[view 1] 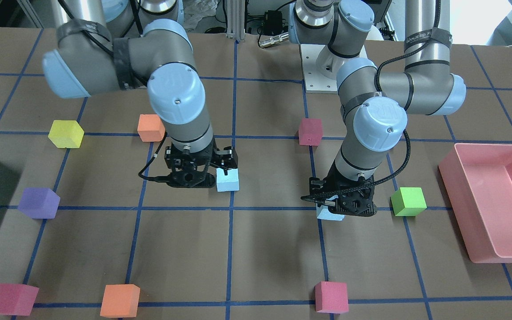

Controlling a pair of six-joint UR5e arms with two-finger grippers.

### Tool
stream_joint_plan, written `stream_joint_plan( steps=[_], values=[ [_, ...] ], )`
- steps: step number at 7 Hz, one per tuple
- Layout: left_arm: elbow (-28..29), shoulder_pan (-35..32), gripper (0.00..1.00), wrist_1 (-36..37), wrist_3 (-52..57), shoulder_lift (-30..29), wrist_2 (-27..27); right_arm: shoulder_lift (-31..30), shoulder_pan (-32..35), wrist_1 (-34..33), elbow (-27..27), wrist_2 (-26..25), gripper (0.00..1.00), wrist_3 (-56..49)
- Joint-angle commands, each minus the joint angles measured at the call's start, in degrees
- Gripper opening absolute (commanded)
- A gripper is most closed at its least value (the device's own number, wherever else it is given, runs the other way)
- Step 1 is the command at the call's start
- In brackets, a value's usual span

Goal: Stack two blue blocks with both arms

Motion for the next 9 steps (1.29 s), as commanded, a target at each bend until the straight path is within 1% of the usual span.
stream_joint_plan(
  steps=[1,2,3,4,5,6,9],
  values=[
    [1.63,-1.86,0.00,-1.72,-2.88,-0.35,-0.09,-6.40,-8.20,6.71,-0.65,-0.36,1.00,-9.94],
    [3.02,-3.79,0.00,-1.89,-5.17,-0.96,0.00,-8.77,-10.50,9.45,-0.64,-3.67,1.00,-11.61],
    [4.08,-5.55,0.00,-2.76,-6.93,-1.14,-0.09,-12.01,-11.82,12.27,-1.08,-5.70,1.00,-13.80],
    [4.27,-8.52,0.00,-2.95,-11.21,-1.06,-1.39,-15.09,-12.10,14.47,-1.08,-5.90,1.00,-13.74],
    [4.18,-13.51,0.00,-3.04,-16.82,-0.79,-2.10,-15.47,-12.62,16.58,-0.82,-5.46,1.00,-13.74],
    [3.92,-18.17,0.00,-2.86,-21.49,-1.05,-1.67,-15.56,-13.59,16.34,-0.91,-5.37,1.00,-13.56],
    [0.67,-23.65,0.00,-2.07,-29.26,-1.67,-2.29,-16.87,-15.26,17.13,-1.00,-6.51,1.00,-13.12]
  ],
)
